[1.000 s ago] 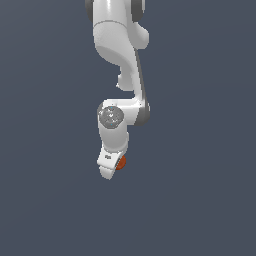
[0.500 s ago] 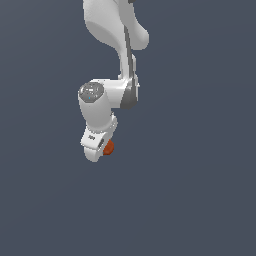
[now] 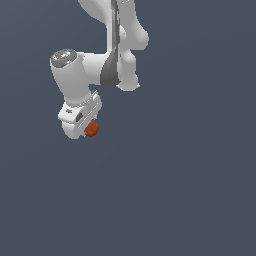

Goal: Pick up the object and move it to a goal position.

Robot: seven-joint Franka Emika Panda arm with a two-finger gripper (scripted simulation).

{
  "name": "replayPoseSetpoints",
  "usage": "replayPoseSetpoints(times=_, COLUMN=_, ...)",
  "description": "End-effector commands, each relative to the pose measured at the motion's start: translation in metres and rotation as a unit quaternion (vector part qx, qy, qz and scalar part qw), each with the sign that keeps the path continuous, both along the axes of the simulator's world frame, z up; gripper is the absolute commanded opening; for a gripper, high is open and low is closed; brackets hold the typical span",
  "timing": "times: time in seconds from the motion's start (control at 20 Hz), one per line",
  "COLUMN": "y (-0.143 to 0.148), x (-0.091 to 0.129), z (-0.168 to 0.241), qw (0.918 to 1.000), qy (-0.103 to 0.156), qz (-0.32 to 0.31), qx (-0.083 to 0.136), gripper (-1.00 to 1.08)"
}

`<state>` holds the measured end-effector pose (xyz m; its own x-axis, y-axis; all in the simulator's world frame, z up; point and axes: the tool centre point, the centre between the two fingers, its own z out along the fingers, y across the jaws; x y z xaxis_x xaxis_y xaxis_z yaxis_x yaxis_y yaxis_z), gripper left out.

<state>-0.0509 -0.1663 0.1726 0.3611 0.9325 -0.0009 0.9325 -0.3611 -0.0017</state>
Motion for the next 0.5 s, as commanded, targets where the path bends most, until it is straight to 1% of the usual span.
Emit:
replayPoseSetpoints(times=0.0, y=-0.014, x=-0.012, z=0.014, qw=1.0000, qy=-0.001, qz=0.001, qx=0.000, gripper=-1.00)
replayPoseSetpoints(times=0.25, y=-0.036, x=-0.029, z=0.034, qw=1.0000, qy=-0.001, qz=0.001, qx=0.000, gripper=-1.00)
replayPoseSetpoints(times=0.45, y=-0.045, x=-0.036, z=0.043, qw=1.0000, qy=-0.001, qz=0.001, qx=0.001, gripper=-1.00)
